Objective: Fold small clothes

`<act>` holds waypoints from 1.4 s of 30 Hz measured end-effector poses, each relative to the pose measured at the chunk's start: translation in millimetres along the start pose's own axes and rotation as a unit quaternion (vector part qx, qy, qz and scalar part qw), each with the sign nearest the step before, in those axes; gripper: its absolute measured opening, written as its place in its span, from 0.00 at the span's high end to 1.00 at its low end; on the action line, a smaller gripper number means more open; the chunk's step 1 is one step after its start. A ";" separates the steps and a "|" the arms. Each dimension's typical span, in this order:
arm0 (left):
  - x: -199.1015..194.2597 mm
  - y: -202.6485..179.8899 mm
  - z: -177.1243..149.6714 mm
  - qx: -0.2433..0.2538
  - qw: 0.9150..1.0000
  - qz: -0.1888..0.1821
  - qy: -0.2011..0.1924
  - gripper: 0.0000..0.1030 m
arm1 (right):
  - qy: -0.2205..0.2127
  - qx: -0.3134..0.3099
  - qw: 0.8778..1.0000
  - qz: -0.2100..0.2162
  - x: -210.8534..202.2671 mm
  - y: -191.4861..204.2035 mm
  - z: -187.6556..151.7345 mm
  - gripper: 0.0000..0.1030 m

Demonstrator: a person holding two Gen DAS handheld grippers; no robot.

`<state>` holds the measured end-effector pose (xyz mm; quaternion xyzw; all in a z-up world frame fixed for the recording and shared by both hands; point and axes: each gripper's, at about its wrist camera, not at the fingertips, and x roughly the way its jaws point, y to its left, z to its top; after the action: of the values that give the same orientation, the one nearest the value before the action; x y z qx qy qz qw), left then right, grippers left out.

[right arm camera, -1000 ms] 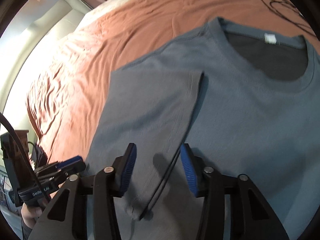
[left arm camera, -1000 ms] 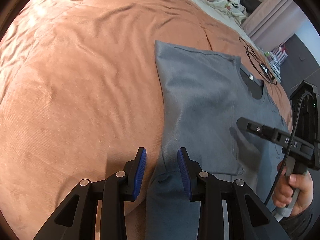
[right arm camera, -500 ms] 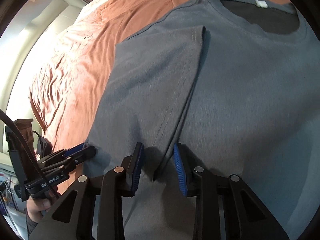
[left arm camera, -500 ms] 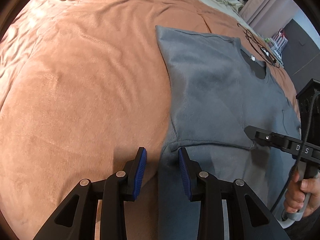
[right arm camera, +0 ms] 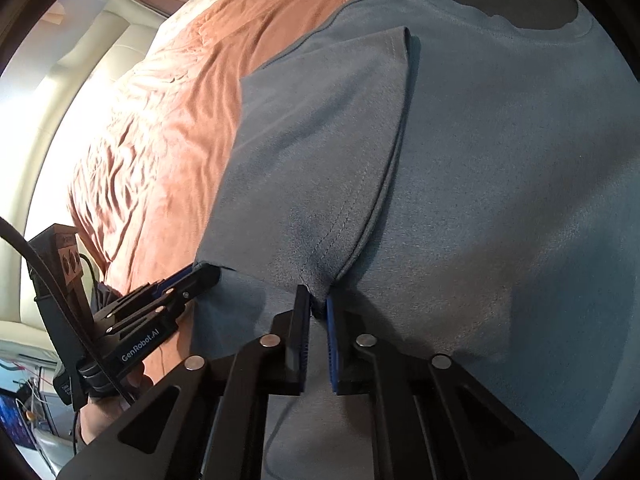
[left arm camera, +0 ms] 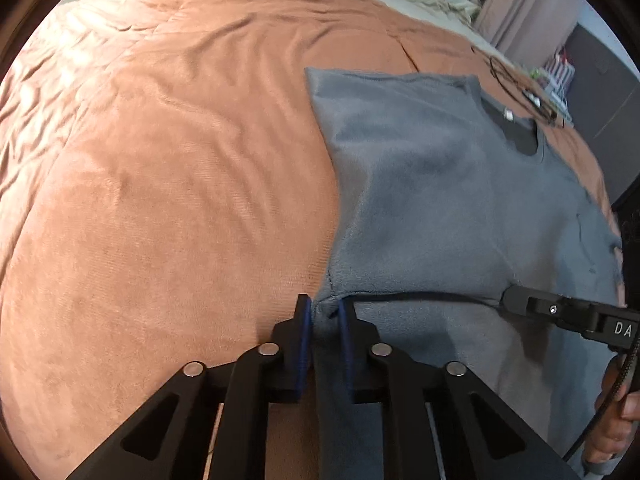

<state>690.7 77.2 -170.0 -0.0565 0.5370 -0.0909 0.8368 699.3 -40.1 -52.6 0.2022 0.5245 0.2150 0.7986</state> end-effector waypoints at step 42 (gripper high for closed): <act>9.9 10.4 11.1 -0.020 0.999 -0.016 0.022 0.74 | -0.025 -0.091 0.989 -0.112 23.4 27.6 -18.4 0.77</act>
<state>705.8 85.3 -176.2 -0.0796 0.5564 -0.0944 0.8217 687.1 -2.5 -61.8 0.0737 0.5018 0.1659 0.8457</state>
